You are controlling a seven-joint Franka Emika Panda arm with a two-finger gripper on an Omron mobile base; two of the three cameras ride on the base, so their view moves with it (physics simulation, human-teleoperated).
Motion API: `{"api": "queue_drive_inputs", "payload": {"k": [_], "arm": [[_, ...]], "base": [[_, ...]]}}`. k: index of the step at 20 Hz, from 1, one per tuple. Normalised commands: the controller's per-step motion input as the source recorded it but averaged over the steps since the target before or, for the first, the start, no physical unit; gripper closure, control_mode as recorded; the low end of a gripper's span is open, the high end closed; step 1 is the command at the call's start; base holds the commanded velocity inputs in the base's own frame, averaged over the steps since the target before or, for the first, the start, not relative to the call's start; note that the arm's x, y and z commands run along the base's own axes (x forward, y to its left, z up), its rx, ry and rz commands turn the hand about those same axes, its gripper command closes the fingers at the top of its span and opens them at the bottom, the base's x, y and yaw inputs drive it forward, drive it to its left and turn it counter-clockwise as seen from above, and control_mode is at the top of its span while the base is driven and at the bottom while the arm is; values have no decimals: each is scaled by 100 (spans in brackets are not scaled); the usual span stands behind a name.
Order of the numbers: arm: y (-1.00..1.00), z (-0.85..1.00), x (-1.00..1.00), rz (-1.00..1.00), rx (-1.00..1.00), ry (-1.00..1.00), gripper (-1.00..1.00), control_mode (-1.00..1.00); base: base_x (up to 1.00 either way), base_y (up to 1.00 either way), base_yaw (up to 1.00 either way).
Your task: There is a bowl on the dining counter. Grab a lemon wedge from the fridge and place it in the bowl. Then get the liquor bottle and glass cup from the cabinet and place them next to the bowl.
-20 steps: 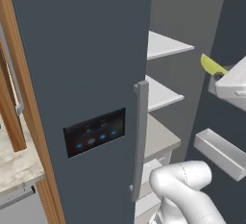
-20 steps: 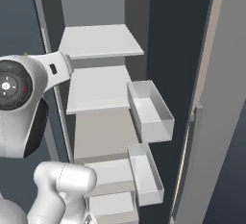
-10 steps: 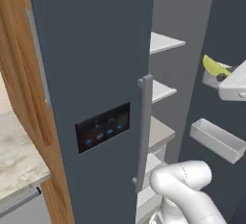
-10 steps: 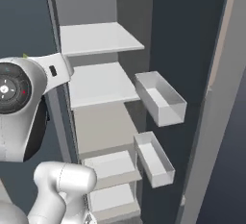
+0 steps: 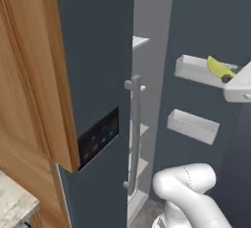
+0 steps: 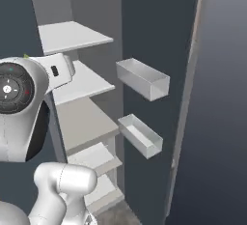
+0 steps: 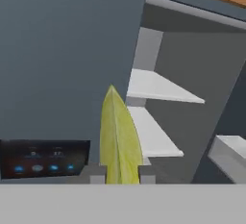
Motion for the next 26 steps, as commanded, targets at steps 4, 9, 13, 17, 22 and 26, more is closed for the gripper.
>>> {"api": "queue_drive_inputs", "payload": {"k": [4, 9, 13, 17, 22, 26], "arm": [[0, 0, 0, 0, 0, 0, 100, 100], [0, 0, 0, 0, 0, 0, 100, 100], [0, 0, 0, 0, 0, 0, 100, 100], [0, 0, 0, 0, 0, 0, 100, 100], [0, 0, 0, 0, 0, 0, 100, 100], [0, 0, 0, 0, 0, 0, 100, 100]], "base": [[-14, 16, -70], [-9, 1, -75], [-8, 0, -75], [-27, -8, -65], [-36, -20, -58], [-25, -23, -59]]}}
